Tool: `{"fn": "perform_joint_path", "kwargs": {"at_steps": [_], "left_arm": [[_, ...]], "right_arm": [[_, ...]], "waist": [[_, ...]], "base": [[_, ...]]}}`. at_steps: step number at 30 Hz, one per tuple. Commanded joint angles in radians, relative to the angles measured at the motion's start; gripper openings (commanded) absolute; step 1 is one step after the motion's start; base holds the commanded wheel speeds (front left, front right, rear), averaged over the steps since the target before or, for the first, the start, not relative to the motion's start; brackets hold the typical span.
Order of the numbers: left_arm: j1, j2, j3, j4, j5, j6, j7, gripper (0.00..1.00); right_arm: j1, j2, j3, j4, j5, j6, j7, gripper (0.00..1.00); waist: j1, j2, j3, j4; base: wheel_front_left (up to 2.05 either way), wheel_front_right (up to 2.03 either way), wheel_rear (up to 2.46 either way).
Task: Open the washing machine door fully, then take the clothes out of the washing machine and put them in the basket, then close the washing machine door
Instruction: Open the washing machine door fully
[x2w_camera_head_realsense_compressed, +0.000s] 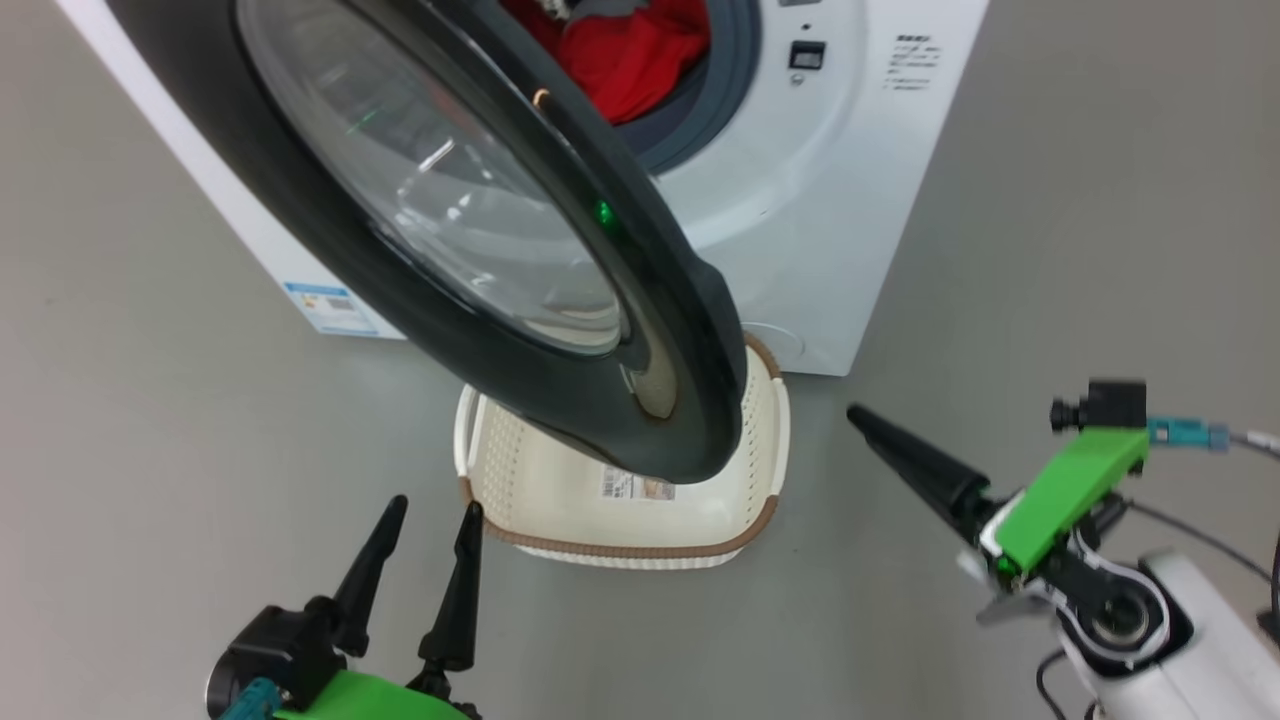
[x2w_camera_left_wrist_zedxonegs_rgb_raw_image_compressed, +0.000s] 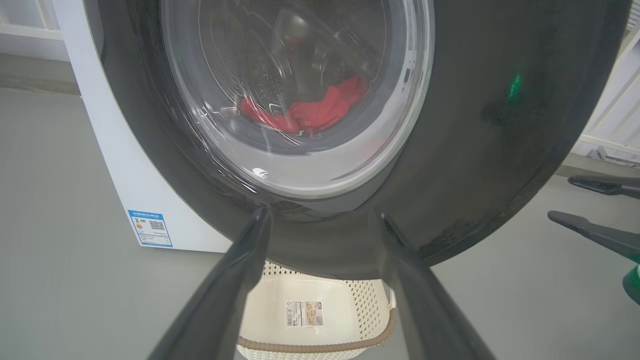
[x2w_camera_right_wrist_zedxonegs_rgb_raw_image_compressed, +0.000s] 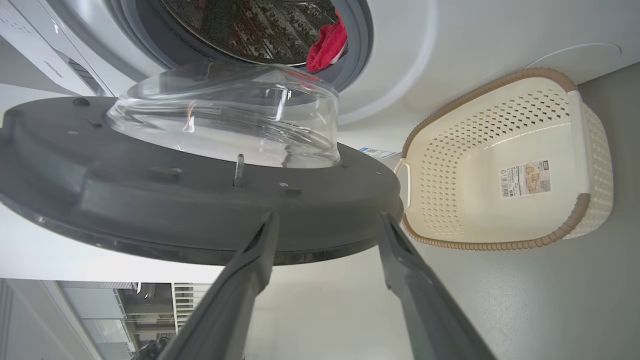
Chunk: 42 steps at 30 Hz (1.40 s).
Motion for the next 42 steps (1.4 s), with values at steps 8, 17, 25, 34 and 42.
{"fn": "perform_joint_path", "kwargs": {"at_steps": [8, 17, 25, 34, 42], "left_arm": [[0.023, 0.015, 0.055, -0.012, 0.022, -0.008, -0.012, 1.00], [0.046, 0.015, 0.089, -0.004, 0.031, -0.010, -0.012, 1.00], [0.051, 0.015, 0.097, 0.002, 0.032, -0.011, -0.012, 1.00], [0.053, 0.015, 0.102, 0.004, 0.033, -0.011, -0.012, 1.00], [0.050, 0.015, 0.109, 0.005, 0.033, -0.011, -0.012, 1.00]], "right_arm": [[0.119, -0.008, 0.006, -0.024, -0.023, 0.008, -0.062, 1.00], [0.191, -0.069, 0.057, 0.016, -0.161, 0.008, -0.230, 1.00], [0.195, -0.130, 0.152, 0.085, -0.318, 0.008, -0.455, 1.00], [0.172, -0.162, 0.262, 0.153, -0.462, 0.008, -0.614, 1.00], [0.198, -0.103, 0.068, 0.103, -0.750, 0.008, -0.624, 1.00]], "waist": [[0.0000, 0.0000, -0.038, -0.066], [0.0000, 0.0000, -0.050, -0.123], [0.0000, 0.0000, -0.051, -0.147], [0.0000, 0.0000, -0.052, -0.155], [0.0000, 0.0000, -0.046, -0.155]], "base": [[0.00, 0.00, 0.00], [0.00, 0.00, 0.00], [0.00, 0.00, 0.00], [0.00, 0.00, 0.00], [0.00, 0.00, 0.00]]}}
